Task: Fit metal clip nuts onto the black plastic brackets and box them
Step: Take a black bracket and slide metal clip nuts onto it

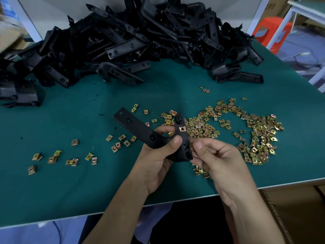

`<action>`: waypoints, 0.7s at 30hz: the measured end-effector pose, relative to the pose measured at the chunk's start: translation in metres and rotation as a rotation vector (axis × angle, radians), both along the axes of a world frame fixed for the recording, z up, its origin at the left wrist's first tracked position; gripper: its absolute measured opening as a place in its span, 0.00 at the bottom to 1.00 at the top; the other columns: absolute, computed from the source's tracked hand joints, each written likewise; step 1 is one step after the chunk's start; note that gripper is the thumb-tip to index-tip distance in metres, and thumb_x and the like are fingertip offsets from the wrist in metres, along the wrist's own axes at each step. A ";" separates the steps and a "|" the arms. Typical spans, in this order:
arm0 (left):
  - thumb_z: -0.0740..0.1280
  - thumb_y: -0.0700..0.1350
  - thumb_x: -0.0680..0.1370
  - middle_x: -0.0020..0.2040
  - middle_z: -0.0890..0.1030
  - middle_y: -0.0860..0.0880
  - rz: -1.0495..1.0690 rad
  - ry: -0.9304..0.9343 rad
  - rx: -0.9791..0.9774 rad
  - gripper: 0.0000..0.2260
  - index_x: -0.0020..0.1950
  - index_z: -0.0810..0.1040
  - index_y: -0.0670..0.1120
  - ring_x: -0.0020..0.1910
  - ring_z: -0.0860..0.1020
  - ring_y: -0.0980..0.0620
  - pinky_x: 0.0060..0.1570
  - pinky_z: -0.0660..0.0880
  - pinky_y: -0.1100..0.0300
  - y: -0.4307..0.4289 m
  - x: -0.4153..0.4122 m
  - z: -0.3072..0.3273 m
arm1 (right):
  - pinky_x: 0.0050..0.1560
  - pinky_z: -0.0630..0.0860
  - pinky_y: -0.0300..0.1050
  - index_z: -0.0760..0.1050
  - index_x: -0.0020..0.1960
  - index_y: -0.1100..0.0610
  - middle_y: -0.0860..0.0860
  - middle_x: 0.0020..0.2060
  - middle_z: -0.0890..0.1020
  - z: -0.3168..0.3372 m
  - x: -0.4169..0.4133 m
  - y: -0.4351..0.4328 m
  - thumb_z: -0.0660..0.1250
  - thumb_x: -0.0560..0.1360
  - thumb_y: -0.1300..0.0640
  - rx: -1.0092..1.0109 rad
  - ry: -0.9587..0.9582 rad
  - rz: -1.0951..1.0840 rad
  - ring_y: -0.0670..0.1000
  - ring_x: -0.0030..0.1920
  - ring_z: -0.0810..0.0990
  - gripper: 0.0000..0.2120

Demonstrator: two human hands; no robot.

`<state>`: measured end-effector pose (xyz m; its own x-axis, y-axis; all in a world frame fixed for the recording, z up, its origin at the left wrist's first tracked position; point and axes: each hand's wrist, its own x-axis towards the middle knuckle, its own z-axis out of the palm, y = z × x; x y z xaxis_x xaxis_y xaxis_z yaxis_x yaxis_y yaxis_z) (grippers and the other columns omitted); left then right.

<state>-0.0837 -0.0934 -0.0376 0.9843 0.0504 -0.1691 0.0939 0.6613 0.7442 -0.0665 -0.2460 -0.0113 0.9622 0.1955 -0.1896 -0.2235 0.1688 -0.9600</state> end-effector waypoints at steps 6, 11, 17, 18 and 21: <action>0.86 0.49 0.59 0.49 0.85 0.43 -0.040 -0.036 -0.003 0.24 0.51 0.82 0.49 0.46 0.84 0.46 0.46 0.82 0.53 0.001 -0.001 0.001 | 0.43 0.82 0.39 0.82 0.48 0.64 0.57 0.41 0.87 0.005 0.000 -0.001 0.70 0.71 0.55 -0.001 0.041 0.020 0.52 0.44 0.87 0.12; 0.86 0.50 0.60 0.49 0.85 0.43 -0.047 -0.048 -0.023 0.24 0.51 0.83 0.48 0.46 0.84 0.47 0.45 0.82 0.55 0.002 -0.001 0.002 | 0.45 0.83 0.42 0.83 0.47 0.63 0.60 0.44 0.87 0.008 -0.001 -0.002 0.70 0.70 0.56 0.004 0.035 0.040 0.55 0.46 0.87 0.11; 0.87 0.51 0.58 0.47 0.85 0.44 -0.051 -0.059 0.001 0.23 0.49 0.84 0.50 0.45 0.84 0.47 0.43 0.82 0.55 0.002 -0.001 0.002 | 0.49 0.82 0.43 0.86 0.43 0.59 0.60 0.44 0.87 0.011 0.001 -0.007 0.73 0.69 0.55 -0.049 0.003 0.130 0.57 0.48 0.87 0.08; 0.87 0.51 0.58 0.47 0.85 0.44 -0.053 -0.059 -0.002 0.23 0.48 0.84 0.50 0.45 0.84 0.47 0.42 0.82 0.55 0.002 -0.001 0.003 | 0.50 0.83 0.44 0.86 0.43 0.58 0.60 0.44 0.87 0.011 0.001 -0.008 0.74 0.68 0.52 -0.069 -0.007 0.142 0.58 0.49 0.87 0.10; 0.86 0.48 0.59 0.47 0.85 0.44 -0.052 -0.047 -0.021 0.20 0.47 0.83 0.50 0.44 0.84 0.47 0.41 0.81 0.55 0.002 -0.002 0.003 | 0.56 0.82 0.53 0.86 0.44 0.58 0.59 0.44 0.87 0.011 0.003 -0.010 0.76 0.65 0.47 -0.164 -0.044 0.130 0.59 0.49 0.86 0.15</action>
<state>-0.0858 -0.0915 -0.0348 0.9923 -0.0044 -0.1235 0.0944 0.6719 0.7346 -0.0636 -0.2562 -0.0003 0.9389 0.2887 -0.1873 -0.1901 -0.0185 -0.9816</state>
